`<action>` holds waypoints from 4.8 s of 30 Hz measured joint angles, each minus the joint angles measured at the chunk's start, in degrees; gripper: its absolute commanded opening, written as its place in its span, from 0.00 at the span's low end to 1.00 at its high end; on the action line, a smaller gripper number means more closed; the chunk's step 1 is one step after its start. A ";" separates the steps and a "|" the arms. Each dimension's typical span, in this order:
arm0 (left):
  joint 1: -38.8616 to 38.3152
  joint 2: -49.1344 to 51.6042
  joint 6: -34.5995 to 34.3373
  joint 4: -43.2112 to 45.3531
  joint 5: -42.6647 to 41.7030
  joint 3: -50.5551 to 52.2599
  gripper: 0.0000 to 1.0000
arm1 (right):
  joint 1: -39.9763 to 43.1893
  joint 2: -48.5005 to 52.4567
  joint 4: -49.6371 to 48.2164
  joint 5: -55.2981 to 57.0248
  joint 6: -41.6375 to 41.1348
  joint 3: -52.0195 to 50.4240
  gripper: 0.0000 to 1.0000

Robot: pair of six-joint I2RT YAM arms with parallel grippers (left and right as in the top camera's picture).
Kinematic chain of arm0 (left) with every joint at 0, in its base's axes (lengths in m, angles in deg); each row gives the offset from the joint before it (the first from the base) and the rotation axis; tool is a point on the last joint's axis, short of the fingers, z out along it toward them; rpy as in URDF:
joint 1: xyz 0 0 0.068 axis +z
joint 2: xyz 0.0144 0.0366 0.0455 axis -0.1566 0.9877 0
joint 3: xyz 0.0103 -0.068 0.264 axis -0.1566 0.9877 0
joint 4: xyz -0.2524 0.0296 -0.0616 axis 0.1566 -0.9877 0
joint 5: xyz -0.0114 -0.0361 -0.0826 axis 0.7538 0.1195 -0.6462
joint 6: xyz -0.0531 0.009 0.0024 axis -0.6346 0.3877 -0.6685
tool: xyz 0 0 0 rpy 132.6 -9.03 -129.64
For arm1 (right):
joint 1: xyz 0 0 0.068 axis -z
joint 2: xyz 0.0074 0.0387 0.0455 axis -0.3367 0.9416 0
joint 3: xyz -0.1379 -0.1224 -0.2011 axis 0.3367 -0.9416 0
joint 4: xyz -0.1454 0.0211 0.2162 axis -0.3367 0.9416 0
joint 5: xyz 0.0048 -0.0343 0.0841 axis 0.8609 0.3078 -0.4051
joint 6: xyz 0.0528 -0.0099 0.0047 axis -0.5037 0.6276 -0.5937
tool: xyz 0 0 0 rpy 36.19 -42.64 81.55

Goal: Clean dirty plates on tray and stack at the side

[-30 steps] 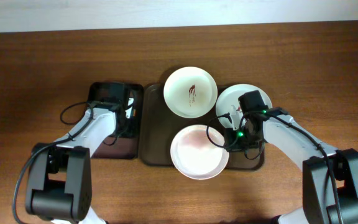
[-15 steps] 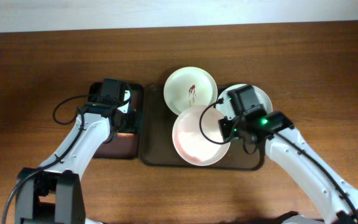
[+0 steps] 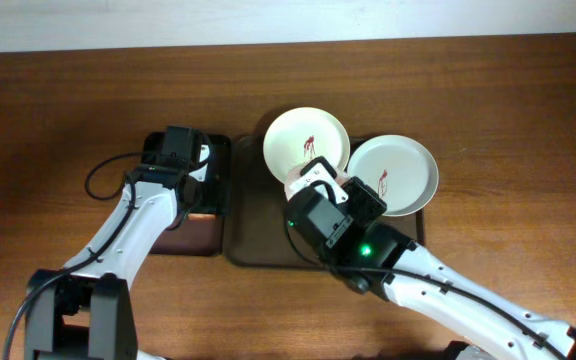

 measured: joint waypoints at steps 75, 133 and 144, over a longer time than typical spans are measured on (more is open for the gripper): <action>-0.02 0.00 0.00 0.20 -0.24 0.00 1.00 | 39.67 25.00 -13.94 -64.85 -4.11 15.56 0.44; 0.00 0.00 0.00 0.17 -0.24 0.00 1.00 | 30.62 33.57 12.35 -72.85 -11.17 15.96 0.04; 0.00 0.00 0.00 5.20 -0.26 0.00 0.94 | 30.62 33.57 9.62 -72.22 -17.44 15.85 0.04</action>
